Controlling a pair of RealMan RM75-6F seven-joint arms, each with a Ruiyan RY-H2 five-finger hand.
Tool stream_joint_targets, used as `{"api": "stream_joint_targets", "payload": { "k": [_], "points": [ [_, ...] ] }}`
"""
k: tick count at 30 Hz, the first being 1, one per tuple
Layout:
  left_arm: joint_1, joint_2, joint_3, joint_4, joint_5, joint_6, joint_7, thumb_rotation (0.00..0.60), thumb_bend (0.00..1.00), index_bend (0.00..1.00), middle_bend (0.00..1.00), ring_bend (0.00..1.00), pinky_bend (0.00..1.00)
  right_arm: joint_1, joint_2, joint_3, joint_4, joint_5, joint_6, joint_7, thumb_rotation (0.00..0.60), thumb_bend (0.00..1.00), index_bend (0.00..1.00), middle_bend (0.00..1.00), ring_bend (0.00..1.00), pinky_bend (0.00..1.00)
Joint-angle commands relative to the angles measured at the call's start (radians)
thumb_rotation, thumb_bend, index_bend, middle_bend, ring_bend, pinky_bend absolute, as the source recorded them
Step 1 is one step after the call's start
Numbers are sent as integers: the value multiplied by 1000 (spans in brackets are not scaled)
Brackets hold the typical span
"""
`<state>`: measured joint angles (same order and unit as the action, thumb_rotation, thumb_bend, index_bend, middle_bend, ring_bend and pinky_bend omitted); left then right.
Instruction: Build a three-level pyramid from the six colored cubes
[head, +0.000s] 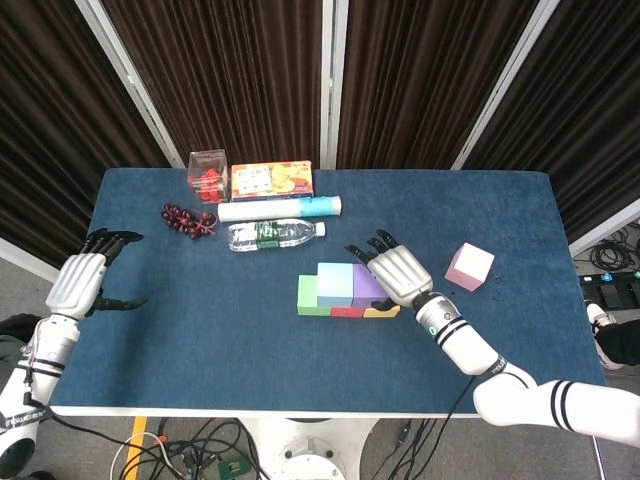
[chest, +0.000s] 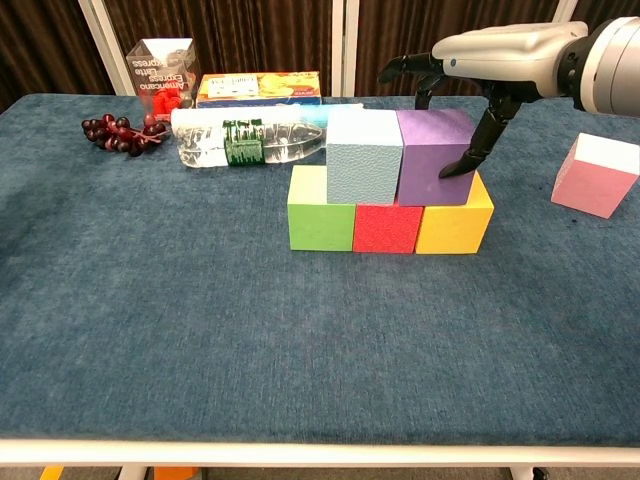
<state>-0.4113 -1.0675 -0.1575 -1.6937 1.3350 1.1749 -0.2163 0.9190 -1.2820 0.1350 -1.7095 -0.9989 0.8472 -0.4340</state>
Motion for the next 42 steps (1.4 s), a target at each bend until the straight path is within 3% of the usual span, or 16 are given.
{"api": "stream_joint_targets", "payload": {
  "k": [1,11,24,33,42],
  "points": [
    [0,-2,0,1,3,1,-2,600,86,183,152,92,64,2,0,-1,-4,6,0,-2,600,105,1,358,91,0],
    [3,-2,-1,5,8,3,-12,600,86,183,152,92,65,5,0,-5,-23,33,15,-24,600,101,0,276,48,0],
    [9,-2,-1,8,17,16,-26,600,86,183,152,92,64,-27,20,0,-66,50,69,3,600,73,0,2,0,0],
    [17,3,-4,4,23,32,-32,600,86,183,152,92,65,-137,133,5,-107,-9,144,154,600,49,0,52,0,0],
    [17,6,-7,-11,30,39,-23,600,79,183,152,92,65,-206,232,-14,19,7,92,255,600,49,0,117,0,0]
  ]
}}
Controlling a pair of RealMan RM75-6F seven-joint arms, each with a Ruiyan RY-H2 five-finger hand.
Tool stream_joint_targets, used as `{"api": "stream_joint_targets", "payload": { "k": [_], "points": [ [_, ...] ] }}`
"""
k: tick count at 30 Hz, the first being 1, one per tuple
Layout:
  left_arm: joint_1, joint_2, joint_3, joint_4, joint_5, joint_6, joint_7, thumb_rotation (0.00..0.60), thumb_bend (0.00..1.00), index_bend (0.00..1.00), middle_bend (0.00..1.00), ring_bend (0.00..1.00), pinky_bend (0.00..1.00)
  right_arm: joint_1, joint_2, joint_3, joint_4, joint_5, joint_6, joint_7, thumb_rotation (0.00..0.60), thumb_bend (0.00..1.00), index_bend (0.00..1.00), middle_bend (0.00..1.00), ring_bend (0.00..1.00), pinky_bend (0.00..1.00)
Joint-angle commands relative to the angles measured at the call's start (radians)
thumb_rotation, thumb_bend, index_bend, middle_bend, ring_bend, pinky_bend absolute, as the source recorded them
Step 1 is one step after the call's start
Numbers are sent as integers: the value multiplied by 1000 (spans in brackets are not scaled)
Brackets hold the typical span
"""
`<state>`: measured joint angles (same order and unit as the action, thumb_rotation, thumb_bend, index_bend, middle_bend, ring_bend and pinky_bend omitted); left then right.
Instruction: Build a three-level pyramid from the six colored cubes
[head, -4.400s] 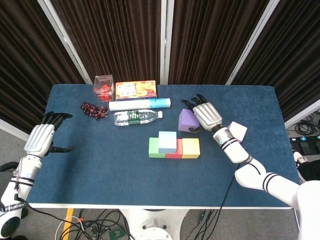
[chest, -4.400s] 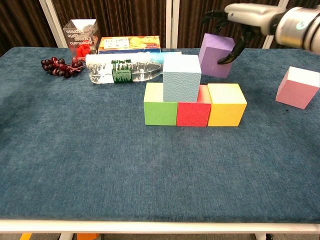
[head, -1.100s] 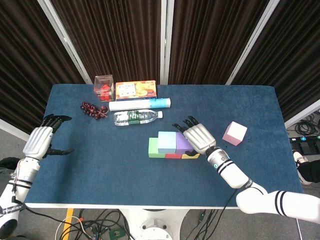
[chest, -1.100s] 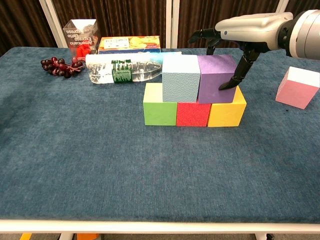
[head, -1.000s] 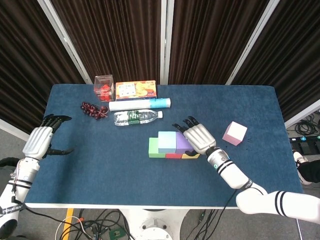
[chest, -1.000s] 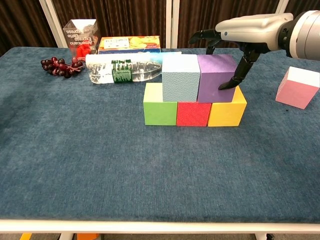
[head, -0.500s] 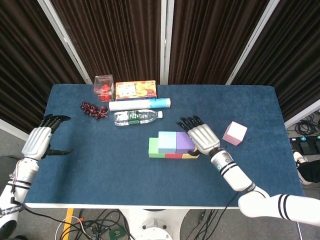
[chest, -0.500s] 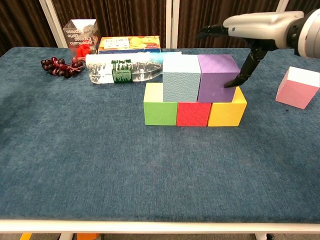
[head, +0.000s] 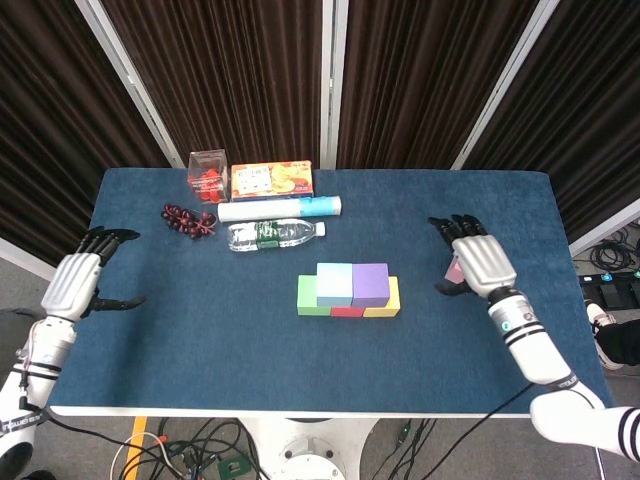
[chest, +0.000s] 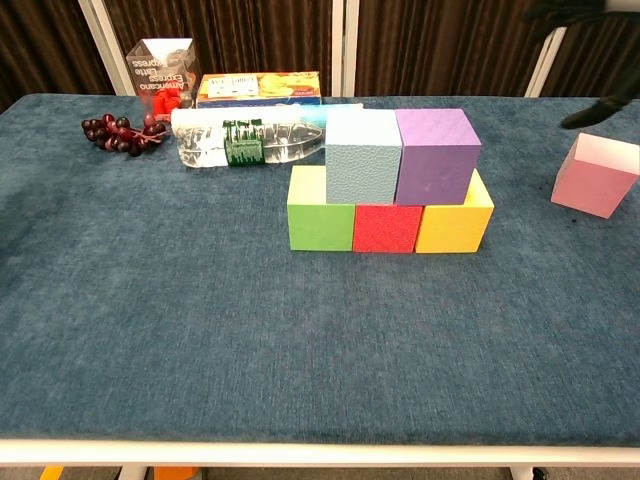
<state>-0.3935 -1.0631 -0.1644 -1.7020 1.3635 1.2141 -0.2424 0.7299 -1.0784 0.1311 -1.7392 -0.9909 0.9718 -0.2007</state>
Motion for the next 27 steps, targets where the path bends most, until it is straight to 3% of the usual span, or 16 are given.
{"api": "stream_joint_targets", "payload": {
  "k": [1,9,16,20,27],
  "points": [
    [-1,3,0,-6,2,0,5,600,80,184,152,92,65,-19,44,-18,70,-6,-61,34,600,50,0,117,0,0],
    [-2,10,1,-32,-7,-5,33,600,79,184,152,92,65,-3,98,-94,200,-110,-216,-8,600,39,0,117,0,0],
    [0,15,-3,-47,-20,-7,39,600,80,184,152,92,65,-2,34,-112,311,-188,-202,-63,600,12,0,101,0,0],
    [1,17,-3,-51,-20,-5,40,600,79,183,152,92,65,-6,-33,-90,352,-134,-208,-54,600,0,0,97,0,0],
    [7,19,1,-44,-15,-3,25,600,80,183,152,92,65,-2,-113,-44,362,61,-233,-59,600,0,0,129,0,0]
  ]
}}
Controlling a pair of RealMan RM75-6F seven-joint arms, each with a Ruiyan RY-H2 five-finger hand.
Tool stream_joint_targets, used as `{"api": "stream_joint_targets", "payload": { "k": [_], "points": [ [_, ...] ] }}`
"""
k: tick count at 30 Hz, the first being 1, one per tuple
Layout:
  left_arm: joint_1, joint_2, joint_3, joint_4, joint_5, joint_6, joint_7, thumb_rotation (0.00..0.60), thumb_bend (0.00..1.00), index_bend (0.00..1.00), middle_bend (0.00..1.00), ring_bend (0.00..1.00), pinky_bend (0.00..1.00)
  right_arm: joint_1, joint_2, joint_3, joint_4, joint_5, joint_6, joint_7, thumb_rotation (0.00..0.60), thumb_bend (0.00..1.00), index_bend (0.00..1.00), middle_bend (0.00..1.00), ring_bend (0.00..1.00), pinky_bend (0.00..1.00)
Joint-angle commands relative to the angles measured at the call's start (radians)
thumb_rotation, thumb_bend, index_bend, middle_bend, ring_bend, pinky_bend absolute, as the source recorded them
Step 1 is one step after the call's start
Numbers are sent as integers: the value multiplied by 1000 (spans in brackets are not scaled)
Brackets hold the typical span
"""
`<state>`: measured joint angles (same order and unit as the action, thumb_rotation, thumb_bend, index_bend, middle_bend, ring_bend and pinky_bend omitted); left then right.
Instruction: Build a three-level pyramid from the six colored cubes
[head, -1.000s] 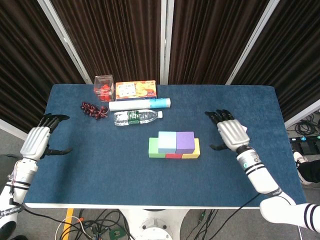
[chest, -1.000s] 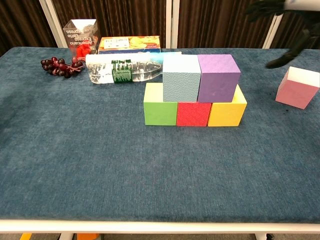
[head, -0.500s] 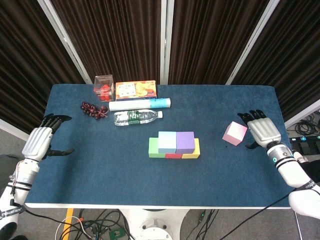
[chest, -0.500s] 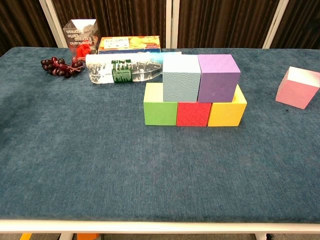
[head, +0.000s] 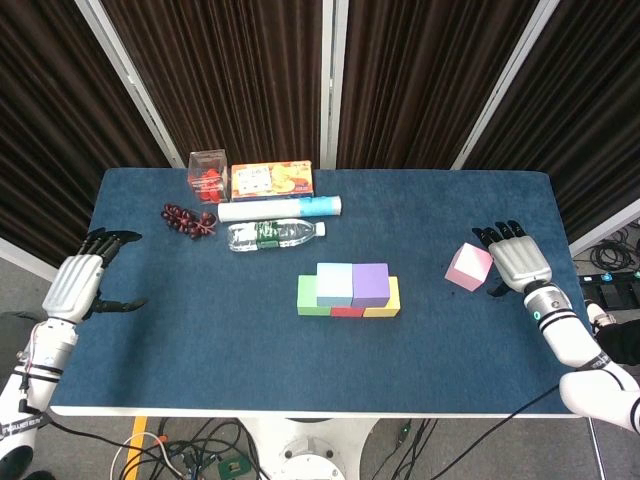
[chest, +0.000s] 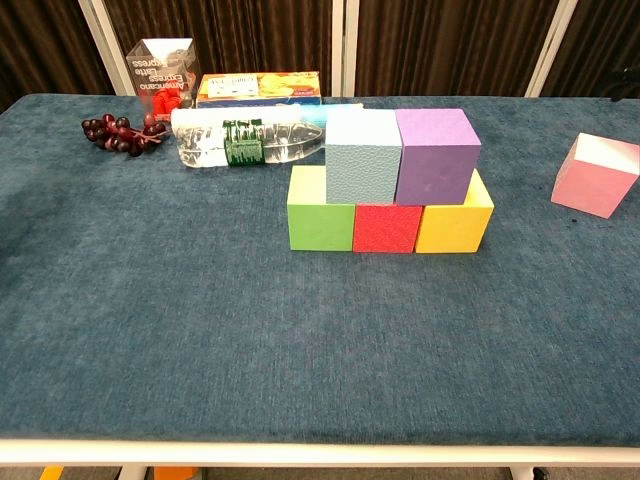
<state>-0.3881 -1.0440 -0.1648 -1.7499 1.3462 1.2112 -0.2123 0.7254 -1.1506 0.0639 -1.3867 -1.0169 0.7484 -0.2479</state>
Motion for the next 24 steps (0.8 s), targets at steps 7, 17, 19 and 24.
{"api": "stream_joint_targets", "payload": {
  "k": [7,17,19,24],
  "points": [
    [6,-5,5,19,9,4,-23,600,80,184,153,92,65,11,-114,52,43,241,-13,-15,600,0,0,175,0,0],
    [17,1,6,22,19,18,-44,600,80,183,152,92,65,-1,-214,82,146,228,26,35,600,25,0,224,0,0],
    [19,6,7,20,21,18,-46,600,80,184,152,92,65,-9,-230,86,171,205,33,59,600,26,0,229,0,0],
    [20,12,7,17,23,15,-64,600,79,183,150,92,65,-25,-264,95,235,135,33,128,600,41,0,270,4,0]
  ]
}}
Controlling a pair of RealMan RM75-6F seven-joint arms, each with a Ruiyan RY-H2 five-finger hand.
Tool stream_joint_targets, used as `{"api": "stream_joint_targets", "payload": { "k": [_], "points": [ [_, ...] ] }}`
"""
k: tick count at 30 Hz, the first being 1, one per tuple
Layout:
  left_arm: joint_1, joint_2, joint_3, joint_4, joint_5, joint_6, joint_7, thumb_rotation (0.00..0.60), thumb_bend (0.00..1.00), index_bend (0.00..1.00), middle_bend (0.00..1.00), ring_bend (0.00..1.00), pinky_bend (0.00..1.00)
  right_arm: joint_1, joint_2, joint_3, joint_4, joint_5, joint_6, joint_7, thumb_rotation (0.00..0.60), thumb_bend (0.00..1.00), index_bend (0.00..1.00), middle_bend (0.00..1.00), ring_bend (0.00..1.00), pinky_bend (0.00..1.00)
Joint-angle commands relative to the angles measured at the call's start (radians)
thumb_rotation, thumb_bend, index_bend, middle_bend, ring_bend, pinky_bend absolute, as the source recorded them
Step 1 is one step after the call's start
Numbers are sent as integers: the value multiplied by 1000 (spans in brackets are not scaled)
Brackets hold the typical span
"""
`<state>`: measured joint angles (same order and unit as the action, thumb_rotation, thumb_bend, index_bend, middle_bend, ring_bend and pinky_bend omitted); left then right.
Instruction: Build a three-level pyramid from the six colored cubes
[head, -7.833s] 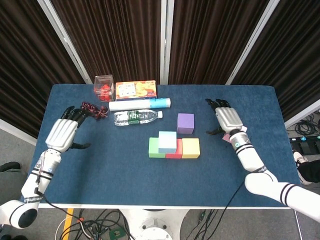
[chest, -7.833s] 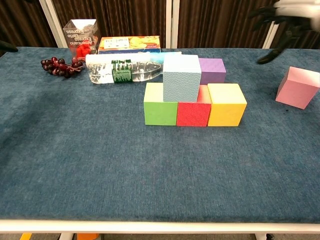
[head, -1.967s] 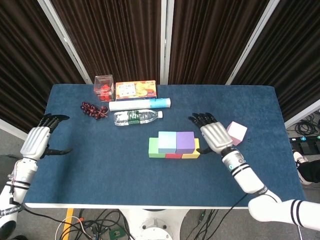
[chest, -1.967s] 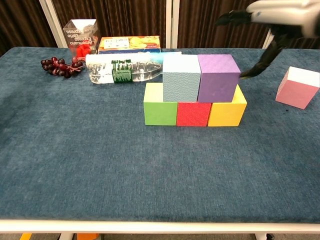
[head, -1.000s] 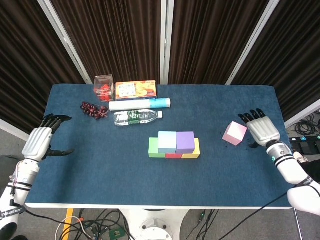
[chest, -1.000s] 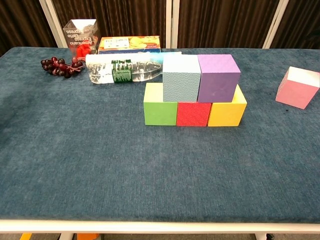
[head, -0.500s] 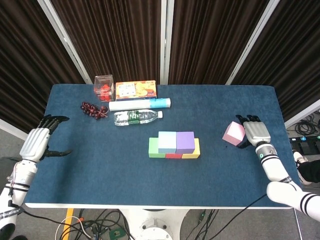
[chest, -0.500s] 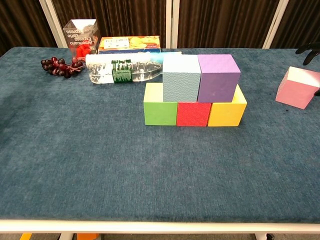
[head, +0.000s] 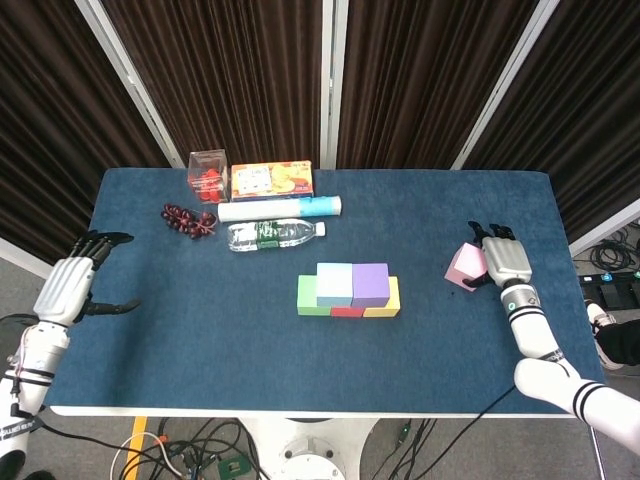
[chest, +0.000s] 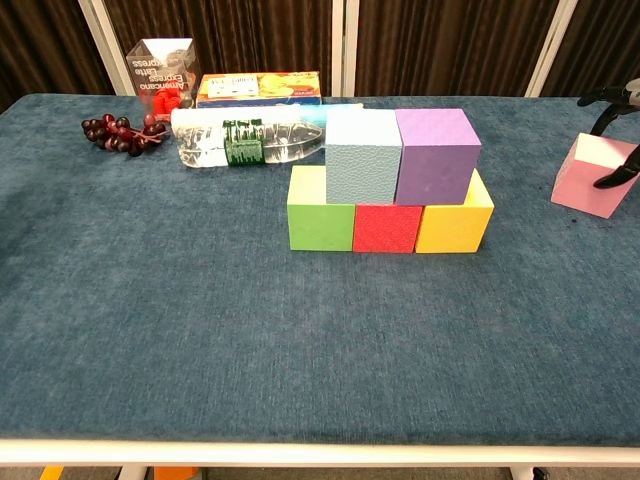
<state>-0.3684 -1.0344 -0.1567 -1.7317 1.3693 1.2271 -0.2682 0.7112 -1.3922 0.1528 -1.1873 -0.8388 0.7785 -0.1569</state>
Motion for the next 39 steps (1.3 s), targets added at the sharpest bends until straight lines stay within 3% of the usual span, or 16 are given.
{"api": "stream_joint_targets", "payload": {
  "k": [1,4,8,15,19,28,34,39],
  "points": [
    [1,4,-1,-1,0,-1,-10,600,79,183,148,92,65,-14,-29,7,46,-61,5,54,600,61,2,296,16,0],
    [0,9,-3,-2,0,-3,-16,600,79,184,148,92,65,-27,-33,5,70,-130,15,107,600,118,47,386,67,0],
    [0,11,-6,0,-4,-3,-21,600,80,183,147,92,65,-45,3,2,43,-244,53,187,600,132,78,413,80,0],
    [-2,18,-9,-13,-4,-3,-5,600,79,183,147,92,65,-51,166,-5,-127,-497,127,386,600,131,79,409,80,0],
    [-3,22,-11,-20,-9,-4,5,600,80,183,147,92,65,-43,289,2,-259,-583,162,404,600,131,79,406,80,0],
    [-5,27,-9,-31,-2,-3,22,600,80,183,147,92,65,9,525,56,-522,-624,113,422,600,131,79,405,80,0],
    [-7,21,-6,-30,-2,-8,35,600,80,183,147,92,65,109,531,76,-585,-640,-12,407,600,131,79,405,80,0],
    [-14,-6,1,-17,2,-7,90,600,79,183,147,92,65,188,469,83,-571,-622,-102,366,600,131,79,405,80,0]
  ]
}}
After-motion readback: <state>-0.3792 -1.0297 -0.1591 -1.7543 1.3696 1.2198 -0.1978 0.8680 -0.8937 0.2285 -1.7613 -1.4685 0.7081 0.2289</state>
